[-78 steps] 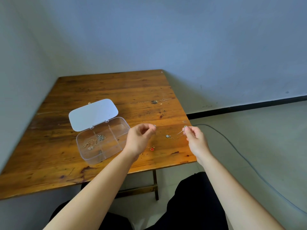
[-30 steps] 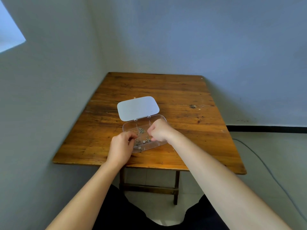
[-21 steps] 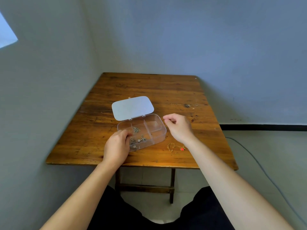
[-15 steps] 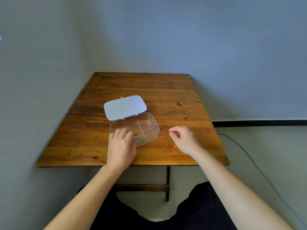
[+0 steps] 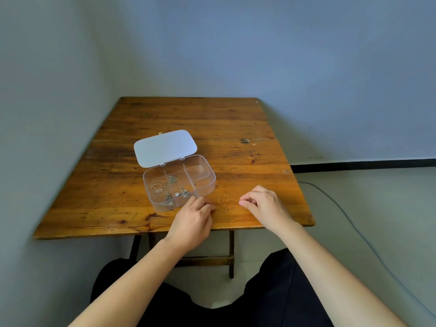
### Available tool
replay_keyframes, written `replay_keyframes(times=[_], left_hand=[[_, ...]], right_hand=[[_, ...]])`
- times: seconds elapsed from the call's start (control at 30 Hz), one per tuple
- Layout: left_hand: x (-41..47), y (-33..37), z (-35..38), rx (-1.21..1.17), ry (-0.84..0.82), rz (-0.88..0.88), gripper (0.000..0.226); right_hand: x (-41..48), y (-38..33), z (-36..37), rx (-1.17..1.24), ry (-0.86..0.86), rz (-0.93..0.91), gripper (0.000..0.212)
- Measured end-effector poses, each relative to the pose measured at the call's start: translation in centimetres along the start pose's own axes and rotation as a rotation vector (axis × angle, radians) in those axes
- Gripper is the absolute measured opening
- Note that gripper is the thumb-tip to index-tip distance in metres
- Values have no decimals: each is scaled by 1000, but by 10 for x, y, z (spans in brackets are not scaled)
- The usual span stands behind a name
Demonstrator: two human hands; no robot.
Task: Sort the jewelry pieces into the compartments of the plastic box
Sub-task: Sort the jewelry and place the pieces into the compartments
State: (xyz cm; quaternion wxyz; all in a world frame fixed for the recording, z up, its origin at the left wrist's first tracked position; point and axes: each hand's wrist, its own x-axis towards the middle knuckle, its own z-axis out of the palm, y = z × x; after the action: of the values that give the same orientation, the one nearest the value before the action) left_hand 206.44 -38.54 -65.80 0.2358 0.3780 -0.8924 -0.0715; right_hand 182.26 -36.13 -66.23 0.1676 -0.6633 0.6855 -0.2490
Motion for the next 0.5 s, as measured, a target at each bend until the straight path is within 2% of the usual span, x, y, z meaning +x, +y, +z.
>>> replay_keyframes(times=[0.13,0.23,0.33,0.5], left_hand=[[4,0,-4,19,-47,5,21],[10,1,-10,32,-98,9,22],[24,3,-16,26,-130,34,24],[75,7,-27,-3,-32,71,19]], right_hand=[[9,-4,-8,-37,-88,47,15],[19,-1,-18,-62,-81,98,13],[37,7,-35,12,11,189,11],[80,16,-66,244,228,306,10]])
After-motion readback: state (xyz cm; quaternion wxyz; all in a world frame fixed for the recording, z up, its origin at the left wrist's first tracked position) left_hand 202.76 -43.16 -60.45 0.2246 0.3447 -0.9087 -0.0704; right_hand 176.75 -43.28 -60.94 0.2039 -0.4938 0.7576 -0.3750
